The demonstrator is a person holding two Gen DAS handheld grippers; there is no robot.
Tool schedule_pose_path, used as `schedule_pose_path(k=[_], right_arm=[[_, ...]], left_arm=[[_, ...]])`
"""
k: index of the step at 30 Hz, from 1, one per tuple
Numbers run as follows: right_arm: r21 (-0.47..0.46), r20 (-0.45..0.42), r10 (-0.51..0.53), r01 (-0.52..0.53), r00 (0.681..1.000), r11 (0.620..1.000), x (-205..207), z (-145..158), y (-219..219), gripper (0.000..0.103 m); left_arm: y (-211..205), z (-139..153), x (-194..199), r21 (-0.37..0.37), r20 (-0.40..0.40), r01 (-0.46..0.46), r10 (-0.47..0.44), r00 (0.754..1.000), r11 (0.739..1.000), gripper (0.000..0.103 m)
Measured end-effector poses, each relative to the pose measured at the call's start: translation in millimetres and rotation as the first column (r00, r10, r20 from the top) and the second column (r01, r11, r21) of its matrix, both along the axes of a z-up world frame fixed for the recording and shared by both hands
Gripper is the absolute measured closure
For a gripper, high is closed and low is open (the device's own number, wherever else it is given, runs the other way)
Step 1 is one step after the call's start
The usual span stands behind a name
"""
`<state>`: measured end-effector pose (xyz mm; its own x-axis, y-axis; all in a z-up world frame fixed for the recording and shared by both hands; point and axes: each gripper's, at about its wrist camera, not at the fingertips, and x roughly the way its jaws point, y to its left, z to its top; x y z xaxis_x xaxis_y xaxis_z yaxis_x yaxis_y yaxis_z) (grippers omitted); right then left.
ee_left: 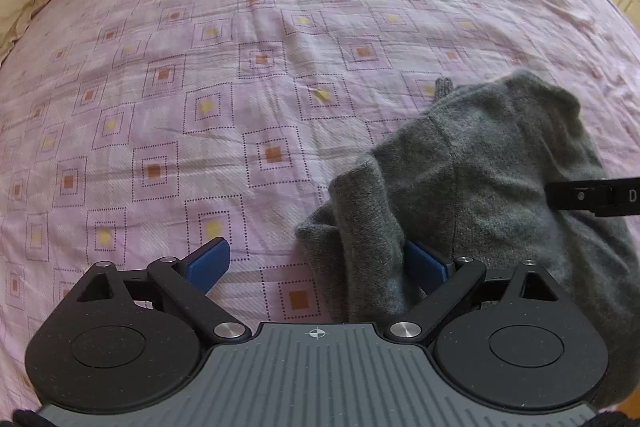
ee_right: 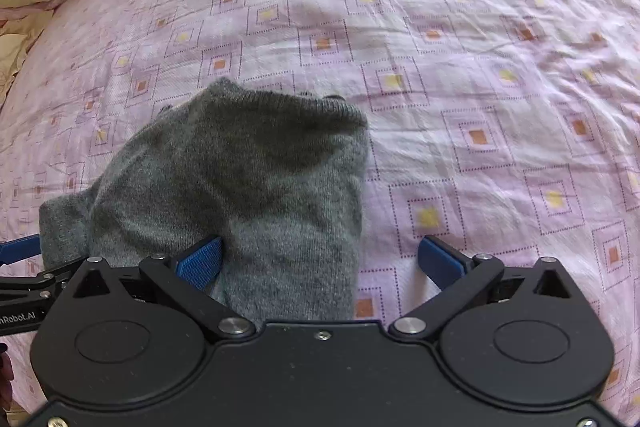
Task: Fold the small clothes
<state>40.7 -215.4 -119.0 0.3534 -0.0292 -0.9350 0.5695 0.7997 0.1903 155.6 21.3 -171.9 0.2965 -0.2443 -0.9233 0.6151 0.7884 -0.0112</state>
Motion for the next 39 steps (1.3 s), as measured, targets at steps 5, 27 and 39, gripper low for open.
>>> schedule_pose_path(k=[5, 27, 39], right_arm=[[-0.09, 0.04, -0.006, 0.01, 0.999, 0.996, -9, 18, -3, 0.001], [-0.334, 0.144, 0.129, -0.074, 0.981, 0.94, -97, 140, 57, 0.001], [-0.138, 0.211, 0.03, -0.001, 0.977, 0.99, -157, 163, 66, 0.001]], left_arm=[[22, 11, 15, -0.024, -0.005, -0.177, 0.176, 0.984, 0.984, 0.008], [32, 139, -100, -0.085, 0.224, -0.147, 0.163, 0.961, 0.985, 0.009], [32, 160, -169, -0.085, 0.181, -0.13, 0.144, 0.973, 0.988, 0.009]])
